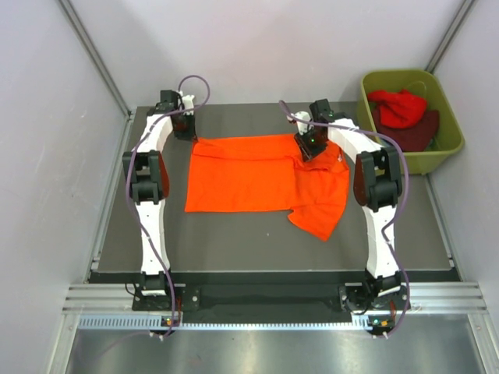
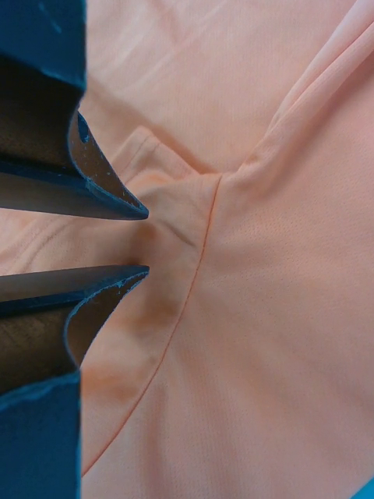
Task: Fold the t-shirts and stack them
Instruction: Fold the tshirt
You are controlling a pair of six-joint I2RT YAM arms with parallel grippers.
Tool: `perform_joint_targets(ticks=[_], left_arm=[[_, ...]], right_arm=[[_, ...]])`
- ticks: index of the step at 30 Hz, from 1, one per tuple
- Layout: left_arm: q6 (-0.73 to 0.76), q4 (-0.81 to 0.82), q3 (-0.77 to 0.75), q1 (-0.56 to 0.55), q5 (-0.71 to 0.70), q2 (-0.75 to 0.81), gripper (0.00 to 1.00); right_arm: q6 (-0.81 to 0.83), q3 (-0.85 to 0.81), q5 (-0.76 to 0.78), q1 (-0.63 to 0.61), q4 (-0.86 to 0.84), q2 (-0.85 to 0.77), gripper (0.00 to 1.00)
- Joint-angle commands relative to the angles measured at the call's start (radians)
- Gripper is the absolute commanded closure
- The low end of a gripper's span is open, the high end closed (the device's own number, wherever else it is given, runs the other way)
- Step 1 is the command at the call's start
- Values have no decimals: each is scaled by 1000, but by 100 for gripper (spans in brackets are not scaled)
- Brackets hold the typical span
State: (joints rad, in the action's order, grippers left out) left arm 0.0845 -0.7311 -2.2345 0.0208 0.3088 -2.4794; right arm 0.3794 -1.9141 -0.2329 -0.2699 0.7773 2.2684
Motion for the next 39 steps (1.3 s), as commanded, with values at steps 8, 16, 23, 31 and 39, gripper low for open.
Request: perform_joint_targets(ticks=[8, 16, 23, 31, 39], left_arm=[[-32, 51, 56, -1, 59, 146, 48], [-42, 36, 73, -5, 113, 125, 57], [-39, 22, 94, -15, 90, 149, 63], [-43, 35, 159, -13, -83, 247, 58], [-77, 25, 210, -16, 6, 257, 62]], right_arm=[[-31, -54, 75, 24, -58, 33, 70], [-43, -95, 75, 29, -56, 77, 70], [-42, -89, 76, 29, -58, 79, 70], [-39, -77, 37, 26, -46, 16, 70], [-36, -37, 47, 28, -49, -15, 70]])
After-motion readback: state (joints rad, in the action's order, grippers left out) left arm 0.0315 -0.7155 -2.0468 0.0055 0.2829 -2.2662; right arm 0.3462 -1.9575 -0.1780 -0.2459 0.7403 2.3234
